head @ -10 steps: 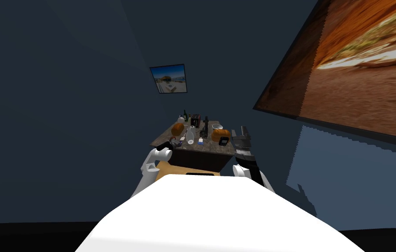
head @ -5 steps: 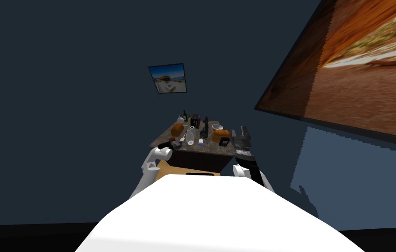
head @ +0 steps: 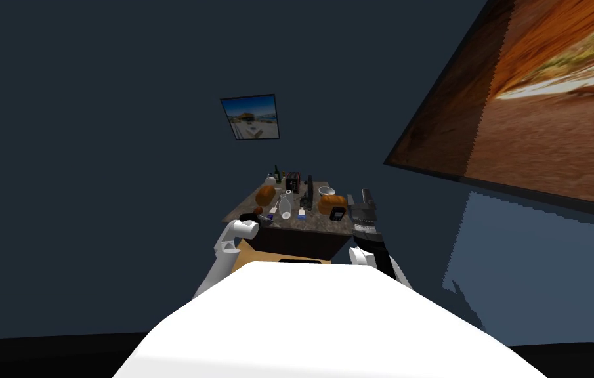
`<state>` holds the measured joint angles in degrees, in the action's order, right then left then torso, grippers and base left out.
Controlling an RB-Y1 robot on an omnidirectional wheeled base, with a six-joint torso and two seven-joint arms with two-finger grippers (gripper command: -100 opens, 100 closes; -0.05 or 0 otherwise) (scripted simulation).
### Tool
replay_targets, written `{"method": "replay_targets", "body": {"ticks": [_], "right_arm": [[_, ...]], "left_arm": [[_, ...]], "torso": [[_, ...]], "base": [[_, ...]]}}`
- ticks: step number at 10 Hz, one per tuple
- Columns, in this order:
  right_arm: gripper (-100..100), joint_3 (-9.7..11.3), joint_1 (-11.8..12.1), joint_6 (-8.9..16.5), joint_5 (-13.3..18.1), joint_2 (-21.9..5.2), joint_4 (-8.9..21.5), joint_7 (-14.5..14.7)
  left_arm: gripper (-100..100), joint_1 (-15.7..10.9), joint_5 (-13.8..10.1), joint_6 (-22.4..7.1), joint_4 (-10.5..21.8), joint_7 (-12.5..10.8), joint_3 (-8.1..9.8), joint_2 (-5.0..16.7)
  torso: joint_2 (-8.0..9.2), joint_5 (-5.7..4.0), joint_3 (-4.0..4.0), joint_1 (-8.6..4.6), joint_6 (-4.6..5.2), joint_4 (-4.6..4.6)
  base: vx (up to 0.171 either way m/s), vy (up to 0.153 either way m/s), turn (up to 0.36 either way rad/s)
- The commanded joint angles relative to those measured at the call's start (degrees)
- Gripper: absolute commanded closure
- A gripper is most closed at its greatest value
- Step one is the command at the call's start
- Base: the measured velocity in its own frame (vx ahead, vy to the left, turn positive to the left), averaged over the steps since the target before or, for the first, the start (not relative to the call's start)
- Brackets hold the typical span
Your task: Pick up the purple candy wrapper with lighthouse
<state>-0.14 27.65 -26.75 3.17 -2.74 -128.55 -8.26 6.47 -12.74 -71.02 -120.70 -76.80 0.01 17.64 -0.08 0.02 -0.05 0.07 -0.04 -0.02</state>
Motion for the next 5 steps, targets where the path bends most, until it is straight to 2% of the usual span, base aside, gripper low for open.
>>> {"method": "replay_targets", "body": {"ticks": [1, 5], "right_arm": [[0, 0.00, 0.00, 0.00, 0.00, 0.00, 0.00, 0.00], [0, 0.00, 0.00, 0.00, 0.00, 0.00, 0.00, 0.00]], "left_arm": [[-100, -0.65, -0.65, -2.86, 0.91, -1.66, -0.17, 0.41], [-100, -1.55, -1.86, -7.91, 1.95, -4.40, -0.38, 1.42]], "torso": [[0.00, 0.00, 0.00, 0.00, 0.00, 0.00], [-0.02, 0.00, -0.01, -0.01, 0.00, -0.01]], "base": [[0.031, 0.027, -0.028], [0.026, 0.018, -0.022]]}}
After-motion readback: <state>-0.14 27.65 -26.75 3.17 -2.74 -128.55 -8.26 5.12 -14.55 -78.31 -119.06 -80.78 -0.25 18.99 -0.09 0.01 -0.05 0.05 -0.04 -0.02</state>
